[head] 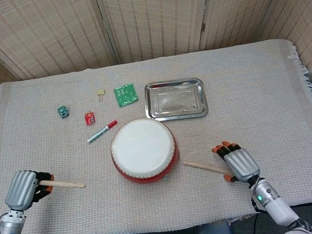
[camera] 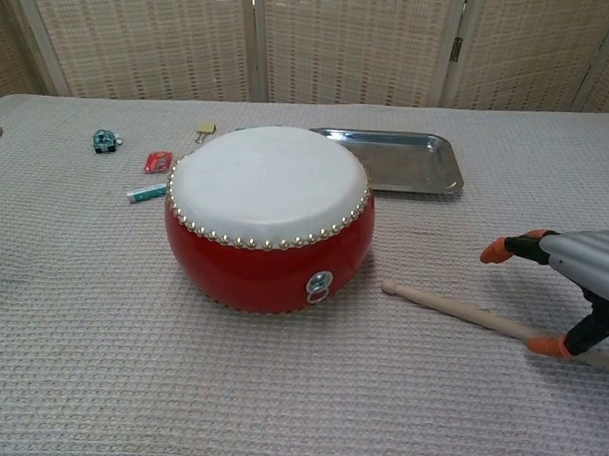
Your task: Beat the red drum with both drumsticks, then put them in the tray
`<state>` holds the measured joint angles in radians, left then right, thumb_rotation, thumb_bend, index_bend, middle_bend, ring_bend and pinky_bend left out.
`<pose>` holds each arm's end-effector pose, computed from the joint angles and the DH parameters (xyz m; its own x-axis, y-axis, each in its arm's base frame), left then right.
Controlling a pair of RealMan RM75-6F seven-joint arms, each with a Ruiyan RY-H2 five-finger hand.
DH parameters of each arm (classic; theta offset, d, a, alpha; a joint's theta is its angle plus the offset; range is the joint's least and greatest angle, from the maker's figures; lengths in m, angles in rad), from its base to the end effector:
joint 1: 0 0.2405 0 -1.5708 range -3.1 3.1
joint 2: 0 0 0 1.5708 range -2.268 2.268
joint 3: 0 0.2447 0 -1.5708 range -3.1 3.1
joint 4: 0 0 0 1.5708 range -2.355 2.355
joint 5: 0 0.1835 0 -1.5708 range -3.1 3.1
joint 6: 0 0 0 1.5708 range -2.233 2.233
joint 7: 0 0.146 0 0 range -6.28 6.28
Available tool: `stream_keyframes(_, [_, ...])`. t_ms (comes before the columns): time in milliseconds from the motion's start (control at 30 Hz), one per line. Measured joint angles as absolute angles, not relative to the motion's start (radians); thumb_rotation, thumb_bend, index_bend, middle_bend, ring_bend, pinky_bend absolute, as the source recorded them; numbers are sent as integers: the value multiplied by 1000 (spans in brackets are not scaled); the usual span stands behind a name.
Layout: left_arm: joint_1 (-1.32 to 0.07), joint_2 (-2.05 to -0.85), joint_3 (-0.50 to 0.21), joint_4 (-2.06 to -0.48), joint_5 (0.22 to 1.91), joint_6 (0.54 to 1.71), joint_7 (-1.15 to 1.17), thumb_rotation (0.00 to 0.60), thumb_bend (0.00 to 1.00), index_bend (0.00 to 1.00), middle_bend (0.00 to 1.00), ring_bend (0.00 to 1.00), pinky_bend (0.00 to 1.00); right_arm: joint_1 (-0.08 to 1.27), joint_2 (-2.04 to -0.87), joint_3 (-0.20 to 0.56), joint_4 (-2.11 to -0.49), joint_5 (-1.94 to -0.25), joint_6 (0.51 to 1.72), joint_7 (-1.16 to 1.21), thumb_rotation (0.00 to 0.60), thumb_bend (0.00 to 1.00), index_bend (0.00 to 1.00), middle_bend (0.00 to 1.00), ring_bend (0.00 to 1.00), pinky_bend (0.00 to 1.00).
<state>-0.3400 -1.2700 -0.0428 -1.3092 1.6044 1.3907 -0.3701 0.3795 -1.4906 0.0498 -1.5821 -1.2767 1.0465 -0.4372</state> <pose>-0.2694 0.2567 0.1391 0.2248 0.0658 0.9722 0.9338 -0.2995 -0.1957 -0.2269 -0.2344 0.0130 0.4973 -0.3581 0.7902 -0.8659 -0.2620 0.4262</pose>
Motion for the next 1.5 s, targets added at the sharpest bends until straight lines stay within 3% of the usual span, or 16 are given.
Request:
stream_keyframes(767, [-336, -1267, -35, -1298, 1589, 1385, -388, 600, 720, 1000, 1000, 1000, 1000, 476, -1619, 61, -1493, -1231, 981, -447, 600, 237, 446, 157, 5, 204])
stream_keyframes(1033, [-336, -1267, -36, -1299, 1588, 1389, -391, 600, 716, 1000, 1000, 1000, 1000, 471, -1621, 46, -1494, -1264, 1000, -399, 600, 332, 575, 156, 7, 204])
stream_keyframes(1333, [-332, -1265, -37, -1307, 1585, 1395, -390, 600, 714, 1000, 1000, 1000, 1000, 450, -1584, 50, -1519, -1287, 1028, -266, 600, 394, 580, 156, 24, 204])
stream_keyframes(1500, [-329, -1262, -42, -1316, 1582, 1403, -390, 600, 711, 1000, 1000, 1000, 1000, 439, -1532, 86, -1562, -1301, 1037, -46, 600, 396, 577, 157, 45, 204])
